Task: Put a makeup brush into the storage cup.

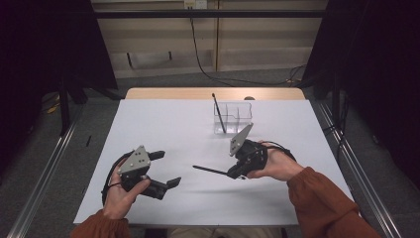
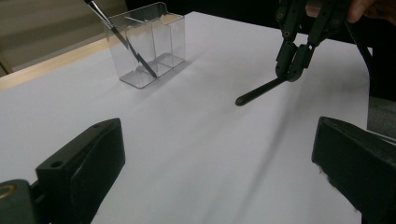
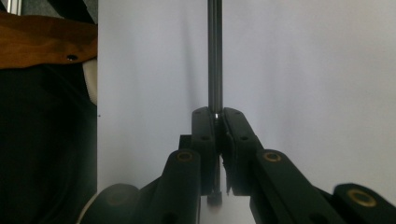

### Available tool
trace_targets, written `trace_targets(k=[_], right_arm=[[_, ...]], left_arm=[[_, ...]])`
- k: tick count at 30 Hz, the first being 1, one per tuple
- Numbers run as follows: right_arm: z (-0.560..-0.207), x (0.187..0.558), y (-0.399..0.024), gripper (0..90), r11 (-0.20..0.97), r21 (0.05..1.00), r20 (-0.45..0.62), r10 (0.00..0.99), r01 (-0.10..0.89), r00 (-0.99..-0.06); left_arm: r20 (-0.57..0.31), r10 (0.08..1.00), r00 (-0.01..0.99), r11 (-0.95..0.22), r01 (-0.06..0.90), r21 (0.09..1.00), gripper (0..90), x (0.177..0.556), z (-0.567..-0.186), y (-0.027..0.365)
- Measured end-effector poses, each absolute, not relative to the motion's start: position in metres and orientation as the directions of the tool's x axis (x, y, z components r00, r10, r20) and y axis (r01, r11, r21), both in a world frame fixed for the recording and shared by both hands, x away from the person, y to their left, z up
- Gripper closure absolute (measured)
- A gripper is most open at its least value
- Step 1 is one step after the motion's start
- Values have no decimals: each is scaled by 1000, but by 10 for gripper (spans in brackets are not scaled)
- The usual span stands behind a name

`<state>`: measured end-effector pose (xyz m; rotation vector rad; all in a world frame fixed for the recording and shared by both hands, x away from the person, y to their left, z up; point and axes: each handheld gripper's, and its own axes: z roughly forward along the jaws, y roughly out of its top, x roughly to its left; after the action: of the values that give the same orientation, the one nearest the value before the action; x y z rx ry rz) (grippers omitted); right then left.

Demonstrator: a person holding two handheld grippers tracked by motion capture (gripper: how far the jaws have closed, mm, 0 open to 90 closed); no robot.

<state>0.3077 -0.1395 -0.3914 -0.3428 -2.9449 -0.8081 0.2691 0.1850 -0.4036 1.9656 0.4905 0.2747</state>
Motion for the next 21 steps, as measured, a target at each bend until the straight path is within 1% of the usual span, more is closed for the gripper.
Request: trace_targets(k=[5,8,12,16,17,21], right_arm=[[-390,308,-133,841,849,482,123,180,217,-976],[-389,309,-130,841,858,471,118,170,206,-978],[-389,307,-125,841,875,445,113,154,189,-982],[-392,307,-121,841,882,435,112,150,184,-982],[-392,308,-120,841,883,431,109,154,186,-982],[-390,308,-118,841,887,424,109,148,181,-983]], left_arm=[[-30,408,912,-413,214,885,27,272,-400,175],[-43,386,921,-418,216,882,27,274,-396,172],[-44,355,934,-463,217,860,27,277,-393,165],[6,341,940,-534,188,824,27,279,-393,156],[-8,321,947,-544,191,817,27,280,-393,154],[-11,290,957,-580,185,793,25,283,-393,147]])
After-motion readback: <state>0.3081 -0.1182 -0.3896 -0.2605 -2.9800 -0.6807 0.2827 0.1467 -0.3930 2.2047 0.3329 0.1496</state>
